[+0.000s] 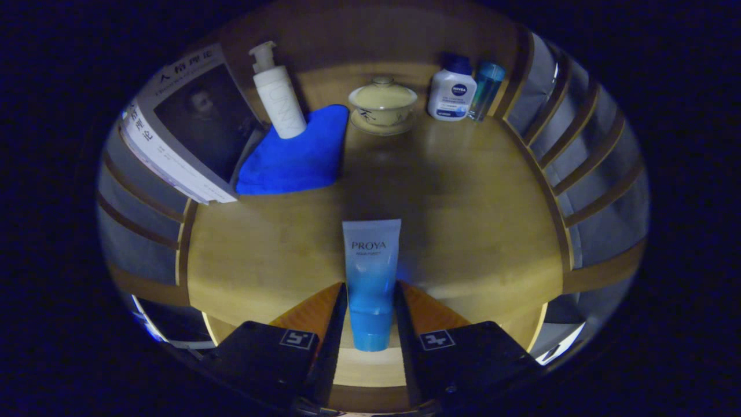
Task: Pull open the drawer, take out the items inside it, and place them on the countertop above the cabinet.
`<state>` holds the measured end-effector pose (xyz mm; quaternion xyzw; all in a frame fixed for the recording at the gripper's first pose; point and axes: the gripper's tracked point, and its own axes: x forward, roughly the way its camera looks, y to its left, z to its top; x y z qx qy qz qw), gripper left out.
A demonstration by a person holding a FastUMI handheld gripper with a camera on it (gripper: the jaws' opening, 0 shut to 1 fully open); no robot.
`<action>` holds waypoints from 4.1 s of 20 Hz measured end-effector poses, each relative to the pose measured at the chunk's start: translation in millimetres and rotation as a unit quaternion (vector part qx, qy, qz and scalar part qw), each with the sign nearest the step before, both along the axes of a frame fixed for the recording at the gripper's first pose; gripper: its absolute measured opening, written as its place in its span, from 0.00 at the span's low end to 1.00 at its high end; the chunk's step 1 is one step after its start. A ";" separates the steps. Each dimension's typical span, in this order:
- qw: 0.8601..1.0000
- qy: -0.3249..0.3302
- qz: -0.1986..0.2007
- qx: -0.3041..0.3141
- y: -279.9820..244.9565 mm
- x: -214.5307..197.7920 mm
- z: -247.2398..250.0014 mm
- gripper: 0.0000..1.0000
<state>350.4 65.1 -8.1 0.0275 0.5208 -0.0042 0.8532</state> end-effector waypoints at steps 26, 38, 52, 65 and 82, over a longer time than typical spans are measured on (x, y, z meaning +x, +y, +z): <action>0.925 -0.365 0.092 0.040 31.6 -227.4 112.0 0.78; 0.836 -0.542 0.077 0.035 11.0 -358.9 69.2 0.99; 0.881 -0.473 0.025 -0.022 -15.6 -342.8 -90.4 1.00; 0.884 -0.465 0.023 -0.052 -7.4 -299.0 -110.6 1.00; 0.884 -0.465 0.036 -0.035 0.8 -219.0 -95.0 0.99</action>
